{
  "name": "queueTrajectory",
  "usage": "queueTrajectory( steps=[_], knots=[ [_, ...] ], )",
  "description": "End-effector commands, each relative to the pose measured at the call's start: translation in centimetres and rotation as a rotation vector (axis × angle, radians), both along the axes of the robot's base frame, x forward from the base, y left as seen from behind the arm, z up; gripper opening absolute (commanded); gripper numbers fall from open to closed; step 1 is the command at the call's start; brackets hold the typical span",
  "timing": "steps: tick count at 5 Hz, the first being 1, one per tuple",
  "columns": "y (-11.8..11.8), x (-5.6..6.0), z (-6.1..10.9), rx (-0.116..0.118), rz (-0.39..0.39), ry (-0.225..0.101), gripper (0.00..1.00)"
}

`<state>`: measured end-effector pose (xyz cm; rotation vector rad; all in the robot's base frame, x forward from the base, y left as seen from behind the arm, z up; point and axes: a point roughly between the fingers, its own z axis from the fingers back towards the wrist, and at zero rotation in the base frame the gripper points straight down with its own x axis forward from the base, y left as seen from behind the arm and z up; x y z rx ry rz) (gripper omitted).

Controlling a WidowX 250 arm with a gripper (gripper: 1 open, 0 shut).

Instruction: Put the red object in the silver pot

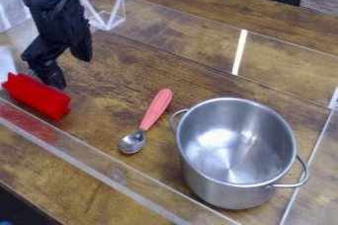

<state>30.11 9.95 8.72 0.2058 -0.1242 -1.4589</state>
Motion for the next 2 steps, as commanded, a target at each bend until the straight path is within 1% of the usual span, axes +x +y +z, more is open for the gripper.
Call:
queueTrajectory(
  steps=[1, 2],
  knots=[
    [-0.6, 0.2, 1.4, 0.027, 0.071, -0.063, 0.0],
    [-1.7, -0.3, 1.4, 0.025, 0.146, -0.062, 0.0]
  ],
)
